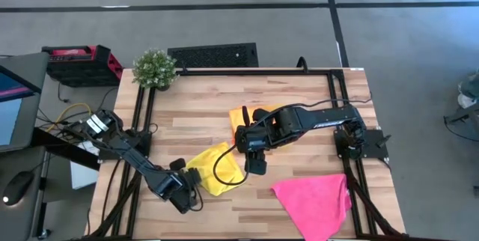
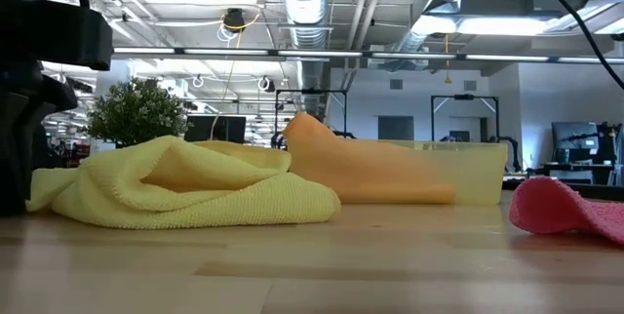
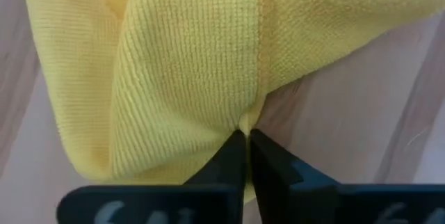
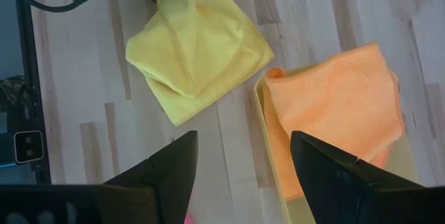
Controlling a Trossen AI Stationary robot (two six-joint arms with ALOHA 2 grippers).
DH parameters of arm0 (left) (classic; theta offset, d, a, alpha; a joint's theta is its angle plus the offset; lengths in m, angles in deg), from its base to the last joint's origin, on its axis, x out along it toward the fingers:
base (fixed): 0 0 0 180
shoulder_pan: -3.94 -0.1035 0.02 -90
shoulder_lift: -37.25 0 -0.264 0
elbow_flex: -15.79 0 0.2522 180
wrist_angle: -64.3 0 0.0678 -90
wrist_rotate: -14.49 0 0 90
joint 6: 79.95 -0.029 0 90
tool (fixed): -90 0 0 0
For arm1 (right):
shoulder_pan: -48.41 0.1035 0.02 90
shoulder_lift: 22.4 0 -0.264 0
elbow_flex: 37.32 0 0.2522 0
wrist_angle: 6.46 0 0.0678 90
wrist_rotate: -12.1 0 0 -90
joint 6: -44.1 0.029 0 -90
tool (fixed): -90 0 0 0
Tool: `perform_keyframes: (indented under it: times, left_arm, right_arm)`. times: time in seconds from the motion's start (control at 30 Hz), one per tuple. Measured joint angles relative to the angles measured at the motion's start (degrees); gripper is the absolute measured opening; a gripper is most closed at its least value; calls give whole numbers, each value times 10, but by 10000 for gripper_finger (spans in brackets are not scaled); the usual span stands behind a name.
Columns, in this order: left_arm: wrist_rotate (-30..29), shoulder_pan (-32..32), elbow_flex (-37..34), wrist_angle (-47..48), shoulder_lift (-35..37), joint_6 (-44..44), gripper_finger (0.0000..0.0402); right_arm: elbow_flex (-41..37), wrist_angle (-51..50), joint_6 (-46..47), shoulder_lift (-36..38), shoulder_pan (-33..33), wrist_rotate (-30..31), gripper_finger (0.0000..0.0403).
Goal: Fold microfiber towels
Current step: Fold the yellow microfiber towel
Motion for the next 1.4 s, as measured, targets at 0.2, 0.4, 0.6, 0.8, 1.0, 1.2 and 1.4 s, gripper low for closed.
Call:
perform_keyframes:
  times: [0.2, 0.4, 0.6, 0.8, 1.0, 1.2, 1.4]
  left_arm:
    - [21, -16, 40, 101, 0, -35, 2]
    - [-17, -52, 109, 210, 20, -101, 1]
    - [-44, -107, 140, 207, 36, -217, 1]
    - [-42, -165, 142, 185, 34, -287, 1]
    - [-45, -205, 142, 163, 34, -345, 0]
    - [-44, -231, 142, 150, 34, -401, 0]
    - [-5, -251, 142, 136, 34, -434, 31]
  right_arm:
    - [0, 0, 0, 0, 0, 0, 255]
    - [0, 0, 0, 0, 0, 0, 255]
    - [0, 0, 0, 0, 0, 0, 255]
    - [0, 2, 0, 0, 0, 0, 255]
    - [0, 2, 0, 0, 0, 0, 255]
    - [0, 2, 1, 0, 0, 0, 255]
    - [0, 2, 1, 0, -3, 0, 255]
